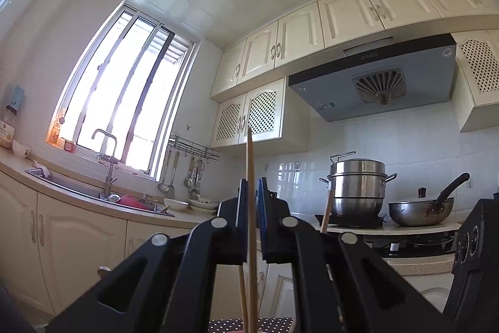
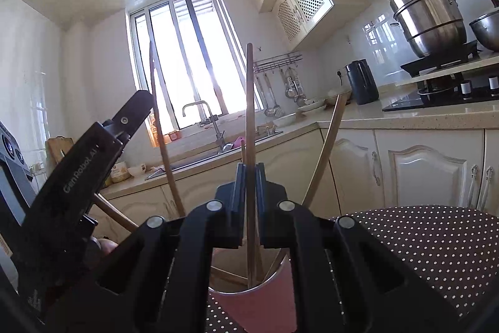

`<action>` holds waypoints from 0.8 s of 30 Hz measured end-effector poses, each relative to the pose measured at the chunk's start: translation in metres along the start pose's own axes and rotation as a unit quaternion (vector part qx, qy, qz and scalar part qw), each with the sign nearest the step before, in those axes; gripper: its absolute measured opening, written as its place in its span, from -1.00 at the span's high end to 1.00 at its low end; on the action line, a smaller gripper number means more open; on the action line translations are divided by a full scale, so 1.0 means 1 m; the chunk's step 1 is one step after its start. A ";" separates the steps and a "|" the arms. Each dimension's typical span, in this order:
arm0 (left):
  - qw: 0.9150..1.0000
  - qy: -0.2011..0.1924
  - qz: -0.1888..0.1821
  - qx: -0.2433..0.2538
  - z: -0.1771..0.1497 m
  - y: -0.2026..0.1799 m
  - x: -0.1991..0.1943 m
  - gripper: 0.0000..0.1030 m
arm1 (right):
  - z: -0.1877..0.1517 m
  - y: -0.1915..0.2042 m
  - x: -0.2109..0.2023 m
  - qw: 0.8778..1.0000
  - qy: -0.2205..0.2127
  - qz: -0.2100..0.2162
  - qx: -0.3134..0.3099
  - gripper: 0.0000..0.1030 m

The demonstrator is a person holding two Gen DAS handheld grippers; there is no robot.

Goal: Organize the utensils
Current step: 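Open both grippers to drop the chopsticks into the pink cup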

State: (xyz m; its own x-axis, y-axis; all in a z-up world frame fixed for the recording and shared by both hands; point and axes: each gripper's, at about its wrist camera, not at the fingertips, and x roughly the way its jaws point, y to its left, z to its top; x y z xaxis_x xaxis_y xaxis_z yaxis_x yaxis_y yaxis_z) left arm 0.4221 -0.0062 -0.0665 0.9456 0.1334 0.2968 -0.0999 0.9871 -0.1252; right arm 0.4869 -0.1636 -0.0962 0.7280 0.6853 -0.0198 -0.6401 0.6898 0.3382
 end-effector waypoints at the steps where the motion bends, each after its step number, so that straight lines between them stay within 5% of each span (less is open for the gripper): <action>1: 1.000 -0.001 0.000 0.005 0.000 -0.002 0.000 0.88 | 0.000 0.000 0.000 1.000 0.001 0.000 0.000 0.87; 7: 1.000 0.009 0.000 0.012 0.000 0.000 -0.005 0.87 | -0.002 -0.003 0.002 1.000 0.011 -0.003 0.002 0.87; 9: 1.000 0.014 0.009 0.015 0.002 0.001 -0.006 0.61 | -0.004 -0.002 0.003 1.000 0.014 -0.002 0.003 0.87; 10: 1.000 0.015 0.012 0.013 0.003 0.002 -0.007 0.22 | -0.004 -0.001 0.003 1.000 0.016 -0.003 0.002 0.86; 11: 1.000 0.013 0.014 0.010 0.004 0.004 -0.009 0.10 | -0.004 0.000 0.003 1.000 0.018 -0.006 0.001 0.86; 15: 1.000 0.018 0.011 0.013 0.015 0.007 -0.014 0.09 | -0.002 0.006 0.002 1.000 0.020 -0.020 -0.013 0.86; 17: 1.000 0.020 0.007 0.018 0.022 0.008 -0.018 -0.10 | 0.002 0.011 -0.002 0.999 0.018 -0.025 -0.020 0.84; 20: 0.999 0.024 -0.004 0.022 0.032 0.010 -0.026 -0.21 | 0.007 0.019 -0.013 0.999 0.011 -0.033 -0.027 0.48; 21: 0.999 0.030 -0.007 0.023 0.035 0.010 -0.028 -0.21 | 0.009 0.020 -0.017 0.999 0.008 -0.034 -0.027 0.14; 24: 0.998 0.052 -0.018 0.016 0.044 0.014 -0.034 -0.22 | 0.018 0.027 -0.032 0.998 0.002 -0.046 -0.030 0.08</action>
State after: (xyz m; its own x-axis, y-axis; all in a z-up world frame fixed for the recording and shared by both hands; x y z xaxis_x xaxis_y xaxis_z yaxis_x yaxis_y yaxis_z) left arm 0.3749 0.0074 -0.0370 0.9758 0.0893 0.1997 -0.0733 0.9936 -0.0862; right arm 0.4505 -0.1709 -0.0697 0.7838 0.6187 -0.0531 -0.5837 0.7632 0.2772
